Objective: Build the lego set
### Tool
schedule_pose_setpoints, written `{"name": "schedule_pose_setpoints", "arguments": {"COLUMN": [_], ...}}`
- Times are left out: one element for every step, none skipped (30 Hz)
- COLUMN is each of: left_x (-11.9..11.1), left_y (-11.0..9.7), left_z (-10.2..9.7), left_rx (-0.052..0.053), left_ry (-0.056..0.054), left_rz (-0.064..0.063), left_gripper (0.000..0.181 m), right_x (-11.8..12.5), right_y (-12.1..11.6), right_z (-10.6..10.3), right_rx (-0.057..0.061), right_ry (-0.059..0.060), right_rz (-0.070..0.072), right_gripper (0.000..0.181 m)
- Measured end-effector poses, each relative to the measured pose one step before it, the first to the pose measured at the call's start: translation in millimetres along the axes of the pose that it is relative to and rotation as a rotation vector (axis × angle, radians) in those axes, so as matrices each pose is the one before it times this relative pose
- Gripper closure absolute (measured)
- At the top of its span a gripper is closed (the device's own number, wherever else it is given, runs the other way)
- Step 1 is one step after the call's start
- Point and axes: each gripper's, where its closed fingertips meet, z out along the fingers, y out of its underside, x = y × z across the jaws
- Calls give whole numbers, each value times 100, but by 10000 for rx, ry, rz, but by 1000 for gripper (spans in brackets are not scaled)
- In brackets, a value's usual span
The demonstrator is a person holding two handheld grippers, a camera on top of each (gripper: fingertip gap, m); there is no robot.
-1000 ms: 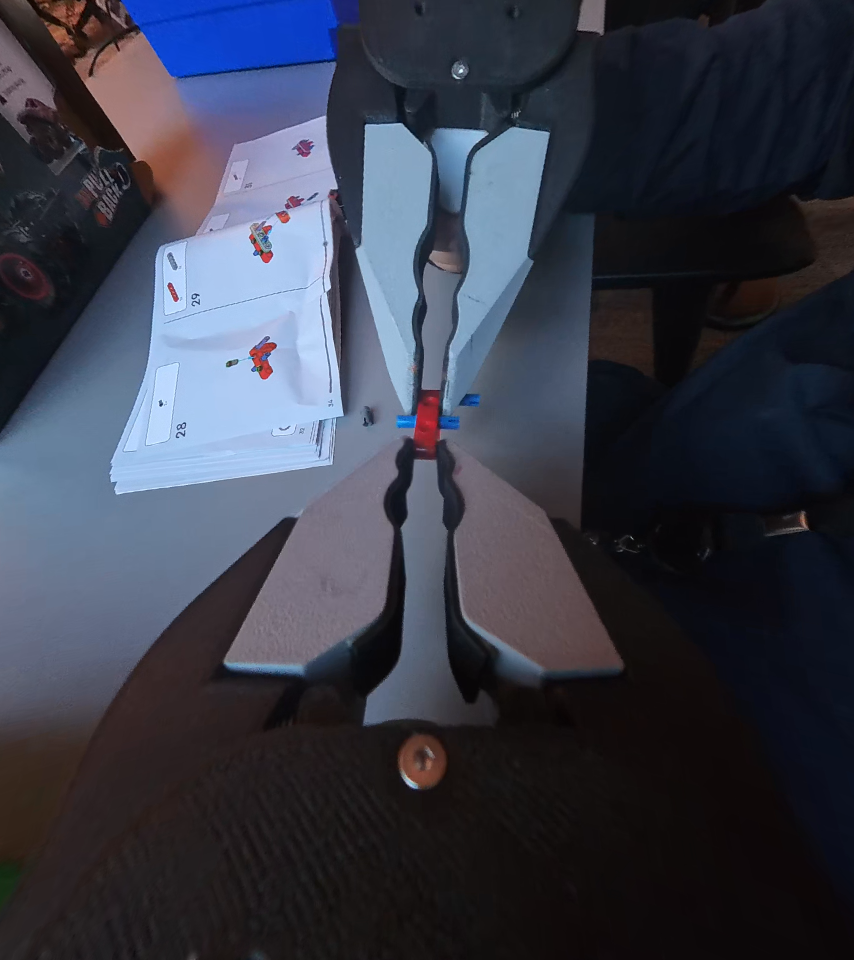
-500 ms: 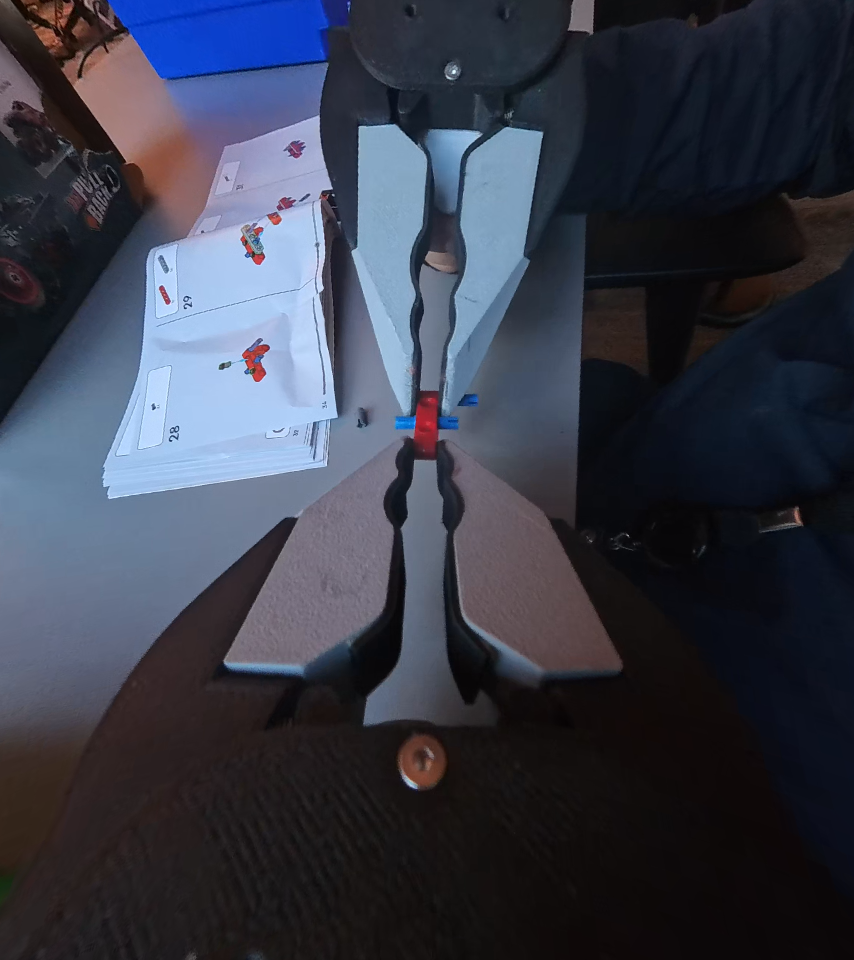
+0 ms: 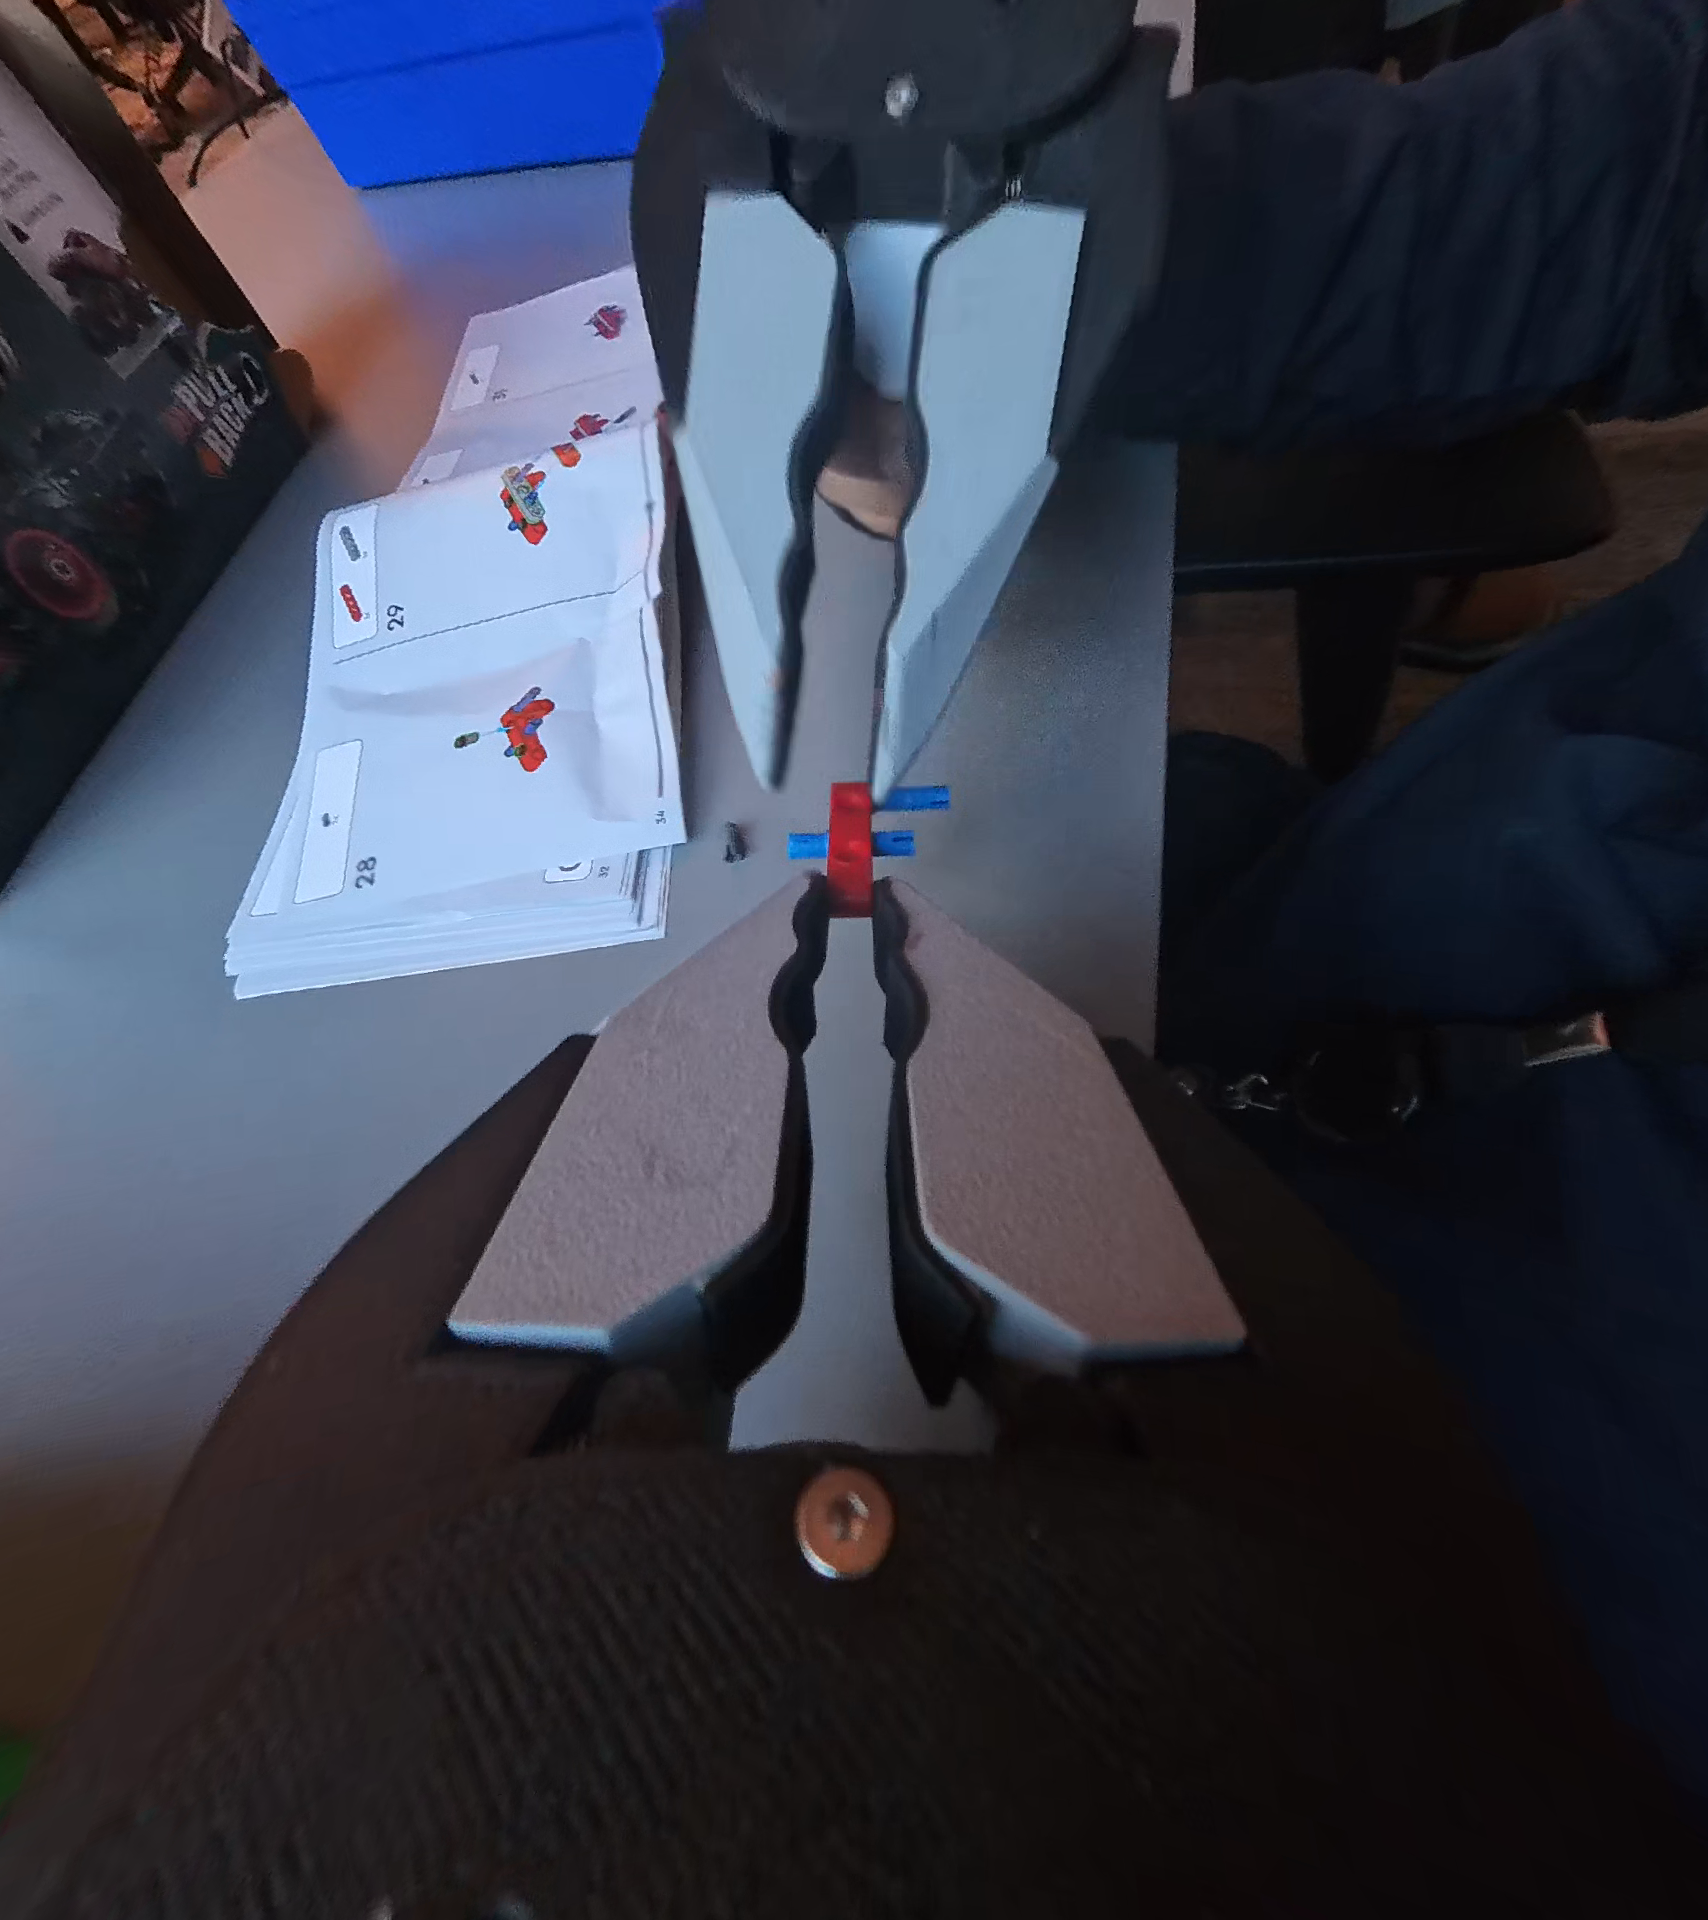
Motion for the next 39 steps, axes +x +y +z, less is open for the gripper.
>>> {"name": "schedule_pose_setpoints", "arguments": {"left_x": [-78,-68,-29,-23,-28,-66,-36,-48,-83,-72,-46,-22,-8,-21,-22,5,14,-39,-16,38,12,-22,-2,1,27,75,114,95,55,56,52,47,18,-7,-16,-15,-10,-16,-14], "left_y": [-4,-14,-21,-1,20,18,16,13,24,14,18,12,2,33,86,105,106,83,59,9,-23,-19,-7,-1,19,36,42,58,104,104,84,77,57,22,8,-6,-18,-5,11], "left_z": [-16,-7,-10,6,21,23,16,10,8,2,7,1,8,35,58,92,78,71,43,17,-19,-15,-10,1,19,31,43,53,82,92,81,68,52,21,8,-10,-11,-8,9], "left_rx": [5,12,12,-1,-14,-16,-16,-14,-14,-15,-13,-4,-6,-32,-69,-85,-85,-71,-48,-14,17,20,8,-4,-17,-27,-38,-55,-81,-92,-81,-66,-51,-23,-4,8,13,9,-8], "left_ry": [-27,-38,-30,-12,-10,-21,-9,-27,-58,-54,-43,-24,-8,2,12,32,25,-11,-9,15,-2,-9,10,18,27,42,51,28,3,1,-6,-15,-17,-19,-19,1,14,7,7], "left_rz": [-45,-19,-1,-2,-18,-38,-29,-17,-15,-6,2,6,-4,-24,-37,-31,-21,-19,-8,17,16,-8,-18,-17,-3,22,56,66,49,53,63,54,38,24,-1,-18,-22,-24,-26], "left_gripper": [177,177,177,177,177,176,176,177,177,177,177,177,177,177,177,177,177,177,177,177,177,177,177,177,177,177,177,177,177,177,177,176,176,176,176,177,177,177,177], "right_x": [487,647,901,936,691,379,262,291,293,289,129,-142,-261,-175,-87,-22,-101,-105,-133,-89,-7,-21,-118,-152,-209,-209,-42,114,74,-90,-107,58,130,40,-28,-23,-4,-16,21], "right_y": [-640,-712,-612,-394,-159,56,241,361,432,441,519,693,880,975,915,713,383,119,19,21,83,149,112,47,49,72,18,-12,12,54,98,115,26,42,22,12,4,-4,-15], "right_z": [-538,-615,-623,-555,-418,-271,-163,-115,-108,-102,-47,63,150,238,260,253,211,127,71,72,101,152,228,298,375,375,343,271,204,154,110,83,57,37,32,20,12,-15,-8], "right_rx": [383,440,400,290,157,34,-93,-182,-229,-232,-254,-341,-449,-508,-485,-381,-225,-82,-15,-16,-59,-110,-119,-107,-132,-186,-143,-108,-87,-79,-94,-89,-27,-28,-7,12,12,11,17], "right_ry": [206,257,392,390,240,74,51,129,174,174,40,-173,-234,-134,-18,61,4,-30,-72,-75,-32,-36,-84,-75,-101,-102,-7,62,2,-133,-148,-42,1,-68,-118,-88,-31,16,73], "right_rz": [100,144,177,189,193,180,134,14,-111,-125,-37,89,132,53,-64,-118,-82,-46,-15,26,48,19,-36,-75,-96,-95,-90,-67,-38,-15,-31,-65,-60,-7,43,58,29,-30,-65], "right_gripper": [168,168,168,168,168,168,168,167,167,167,167,169,171,171,171,171,170,170,169,170,169,168,167,167,167,166,166,168,169,169,169,170,172,175,179,181,181,181,181]}}
